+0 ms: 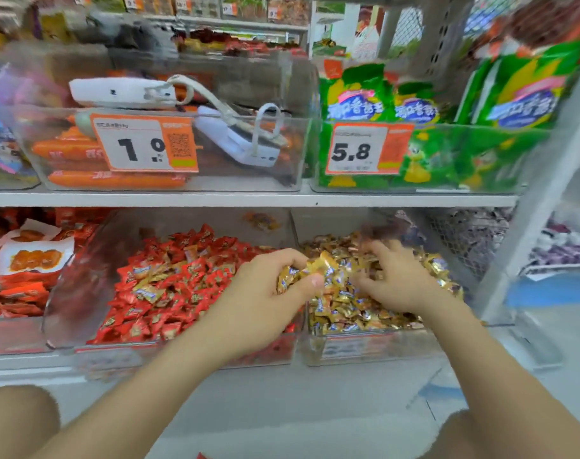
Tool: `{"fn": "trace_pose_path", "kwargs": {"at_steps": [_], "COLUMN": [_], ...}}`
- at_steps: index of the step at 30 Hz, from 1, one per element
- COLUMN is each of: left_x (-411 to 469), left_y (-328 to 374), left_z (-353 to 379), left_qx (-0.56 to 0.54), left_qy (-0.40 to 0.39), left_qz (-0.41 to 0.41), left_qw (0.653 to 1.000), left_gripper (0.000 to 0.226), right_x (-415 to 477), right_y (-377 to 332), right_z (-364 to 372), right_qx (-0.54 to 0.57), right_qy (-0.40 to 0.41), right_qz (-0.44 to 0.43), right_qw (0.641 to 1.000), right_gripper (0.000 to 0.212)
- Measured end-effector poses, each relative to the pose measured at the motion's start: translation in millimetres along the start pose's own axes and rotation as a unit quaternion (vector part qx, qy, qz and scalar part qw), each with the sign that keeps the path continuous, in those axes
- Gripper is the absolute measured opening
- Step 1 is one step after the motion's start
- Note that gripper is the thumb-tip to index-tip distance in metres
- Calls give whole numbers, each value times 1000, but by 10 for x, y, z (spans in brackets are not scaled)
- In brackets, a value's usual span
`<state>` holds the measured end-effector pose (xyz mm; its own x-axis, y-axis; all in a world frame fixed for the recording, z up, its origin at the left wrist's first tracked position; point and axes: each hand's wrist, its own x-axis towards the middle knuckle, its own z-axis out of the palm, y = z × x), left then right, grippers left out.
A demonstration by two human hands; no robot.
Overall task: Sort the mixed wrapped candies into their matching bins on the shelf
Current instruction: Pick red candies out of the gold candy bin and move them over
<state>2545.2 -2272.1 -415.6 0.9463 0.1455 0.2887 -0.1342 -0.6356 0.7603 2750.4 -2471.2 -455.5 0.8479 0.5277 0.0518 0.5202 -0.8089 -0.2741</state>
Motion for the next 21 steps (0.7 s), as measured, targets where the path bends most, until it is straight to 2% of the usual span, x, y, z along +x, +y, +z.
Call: {"fn": "trace_pose_path", "kwargs": {"at_steps": [2, 5, 7, 9, 11, 14, 15, 17, 19, 21], "left_x": [188, 568, 822, 1050, 1229, 1322, 1299, 1175, 981, 728], "left_y": [159, 242, 217, 164, 92, 22, 26, 75, 120, 117], "left_z": [254, 626, 864, 1066, 1235, 1342, 1335, 1252, 1097, 867], "left_qx": [46, 146, 214, 236, 258, 308, 328, 392, 427, 393], "left_qy": [-10, -2, 45, 82, 43, -110, -143, -139, -66, 9], "left_qz": [41, 63, 25, -35, -81, -127, -122, -70, 22, 106], "left_qw": [998, 987, 976, 968, 962, 936, 926, 907, 902, 913], "left_gripper": [17, 16, 22, 25, 34, 60, 66, 65, 48, 32], "right_x": [-3, -2, 35, 56, 40, -30, -50, -107, -173, -246], "right_y": [205, 384, 457, 517, 528, 485, 466, 365, 197, -23], "right_z": [97, 139, 119, 87, 0, -176, -211, -270, -317, -350], "right_qx": [-63, -95, -96, -28, 64, 142, 158, 191, 227, 262], "right_qy": [-25, 14, 35, 50, 75, 121, 139, 164, 172, 164], "right_qz": [-33, -21, -9, -20, -42, -41, -44, -36, -29, -45], "right_qw": [997, 995, 995, 998, 994, 982, 977, 967, 958, 950], "right_gripper": [63, 58, 56, 63, 68, 54, 46, 34, 29, 25]}}
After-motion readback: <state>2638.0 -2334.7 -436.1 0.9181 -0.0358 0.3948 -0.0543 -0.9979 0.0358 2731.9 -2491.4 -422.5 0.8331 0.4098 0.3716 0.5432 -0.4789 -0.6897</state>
